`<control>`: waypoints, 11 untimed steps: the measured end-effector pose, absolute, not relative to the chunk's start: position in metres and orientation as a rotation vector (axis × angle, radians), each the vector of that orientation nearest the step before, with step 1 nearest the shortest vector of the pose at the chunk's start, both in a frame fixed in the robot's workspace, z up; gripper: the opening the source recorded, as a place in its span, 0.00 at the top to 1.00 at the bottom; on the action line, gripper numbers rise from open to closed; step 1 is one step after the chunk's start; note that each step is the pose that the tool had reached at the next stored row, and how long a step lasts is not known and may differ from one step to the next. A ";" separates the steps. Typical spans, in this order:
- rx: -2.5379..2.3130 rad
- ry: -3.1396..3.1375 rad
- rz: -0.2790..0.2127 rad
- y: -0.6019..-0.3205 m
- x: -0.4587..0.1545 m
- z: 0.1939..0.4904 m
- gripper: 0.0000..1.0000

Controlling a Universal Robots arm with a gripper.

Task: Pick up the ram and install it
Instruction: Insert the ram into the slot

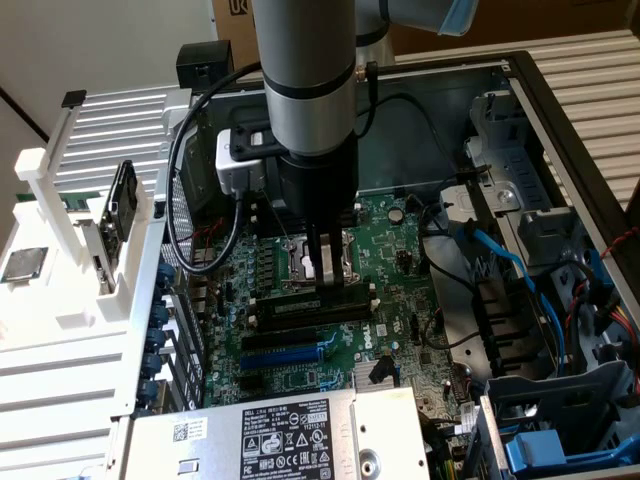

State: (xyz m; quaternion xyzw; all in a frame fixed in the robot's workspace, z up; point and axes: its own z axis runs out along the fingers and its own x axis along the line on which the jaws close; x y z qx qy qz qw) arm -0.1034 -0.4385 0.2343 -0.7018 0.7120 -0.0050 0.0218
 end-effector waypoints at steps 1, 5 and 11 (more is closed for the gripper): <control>-2.173 2.208 -0.015 -0.439 -0.103 0.234 0.88; -2.166 2.215 -0.016 -0.439 -0.103 0.234 0.88; -2.165 2.216 -0.016 -0.439 -0.104 0.234 0.88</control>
